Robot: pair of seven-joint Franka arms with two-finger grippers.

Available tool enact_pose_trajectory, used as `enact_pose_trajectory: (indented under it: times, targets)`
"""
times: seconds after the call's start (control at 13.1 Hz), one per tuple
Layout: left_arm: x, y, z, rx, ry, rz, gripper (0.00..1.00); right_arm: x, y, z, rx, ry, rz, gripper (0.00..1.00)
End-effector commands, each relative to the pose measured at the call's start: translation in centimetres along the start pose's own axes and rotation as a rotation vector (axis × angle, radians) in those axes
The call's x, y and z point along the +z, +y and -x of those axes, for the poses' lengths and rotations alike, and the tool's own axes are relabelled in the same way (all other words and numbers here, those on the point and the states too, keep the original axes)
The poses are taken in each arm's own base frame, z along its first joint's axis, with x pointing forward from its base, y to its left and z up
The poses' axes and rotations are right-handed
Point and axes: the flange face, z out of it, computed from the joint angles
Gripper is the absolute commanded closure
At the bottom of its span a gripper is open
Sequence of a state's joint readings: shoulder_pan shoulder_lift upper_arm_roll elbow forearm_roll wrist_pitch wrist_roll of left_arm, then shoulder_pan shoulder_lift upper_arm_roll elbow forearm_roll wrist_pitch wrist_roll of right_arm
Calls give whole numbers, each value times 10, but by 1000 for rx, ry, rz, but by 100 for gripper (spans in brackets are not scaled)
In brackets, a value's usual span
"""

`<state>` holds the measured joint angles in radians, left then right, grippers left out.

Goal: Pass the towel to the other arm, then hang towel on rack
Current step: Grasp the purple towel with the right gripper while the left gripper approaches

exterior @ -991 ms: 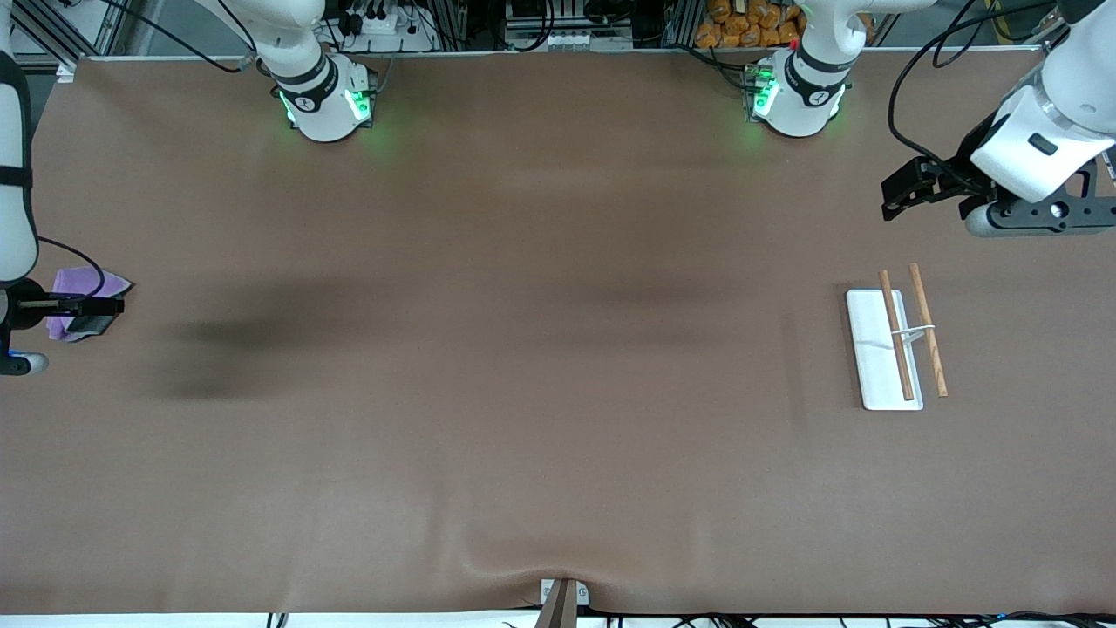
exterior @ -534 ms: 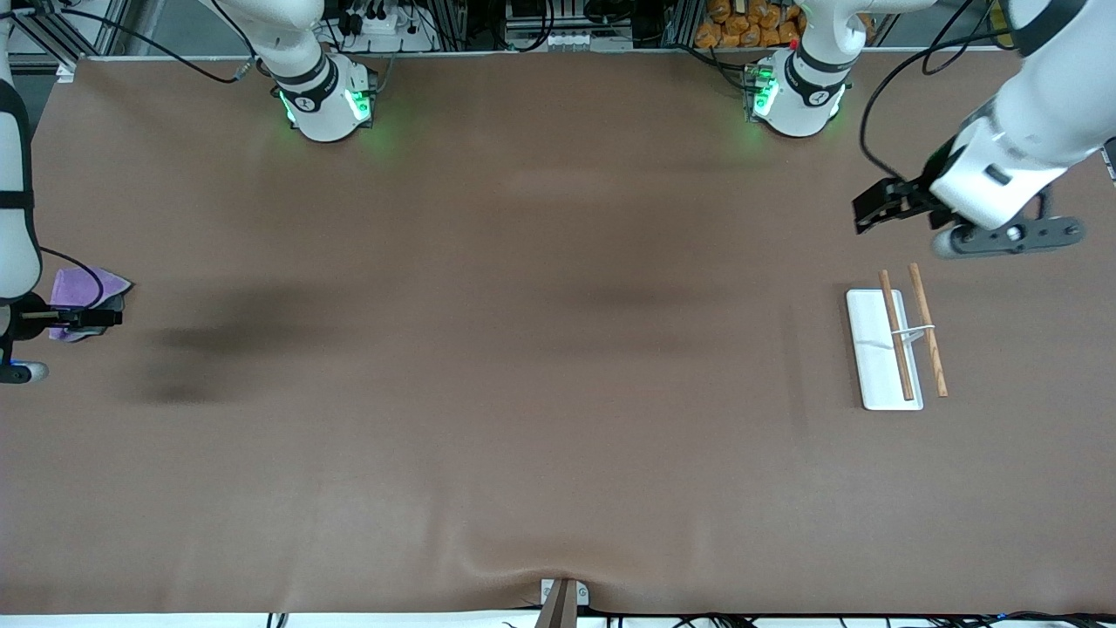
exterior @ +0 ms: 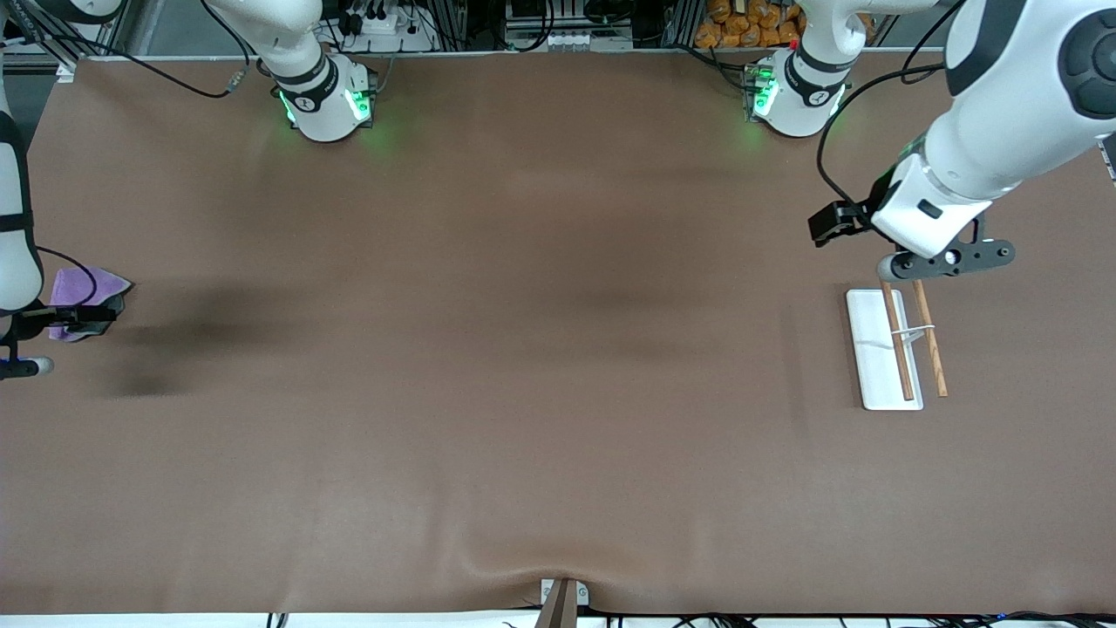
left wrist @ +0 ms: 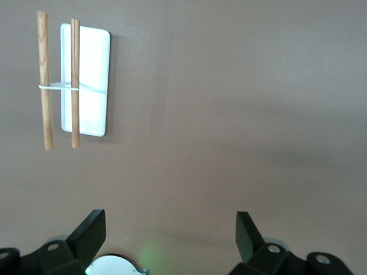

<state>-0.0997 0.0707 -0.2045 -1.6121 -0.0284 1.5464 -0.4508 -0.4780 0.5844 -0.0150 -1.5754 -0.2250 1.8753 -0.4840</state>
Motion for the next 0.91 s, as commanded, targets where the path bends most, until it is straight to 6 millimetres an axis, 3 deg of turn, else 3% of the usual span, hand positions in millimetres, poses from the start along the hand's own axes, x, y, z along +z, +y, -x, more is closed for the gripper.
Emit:
enact_pose_trajectory:
  times: [0.0, 0.23, 0.3, 0.53, 0.84]
  targets:
    - [3, 22, 6, -35, 4, -1, 0, 15, 22, 2, -21, -16, 46, 0]
    - [6, 37, 13, -64, 0, -5, 0, 34, 52, 4, -79, 57, 73, 0]
    - [11, 46, 15, -70, -7, -8, 0, 43, 56, 6, -76, 52, 66, 0]
    - [16, 57, 18, -84, -11, -11, 0, 55, 60, 4, -102, 27, 106, 17]
    - [23, 69, 19, -86, -13, -12, 0, 71, 67, 5, -141, 7, 126, 19]
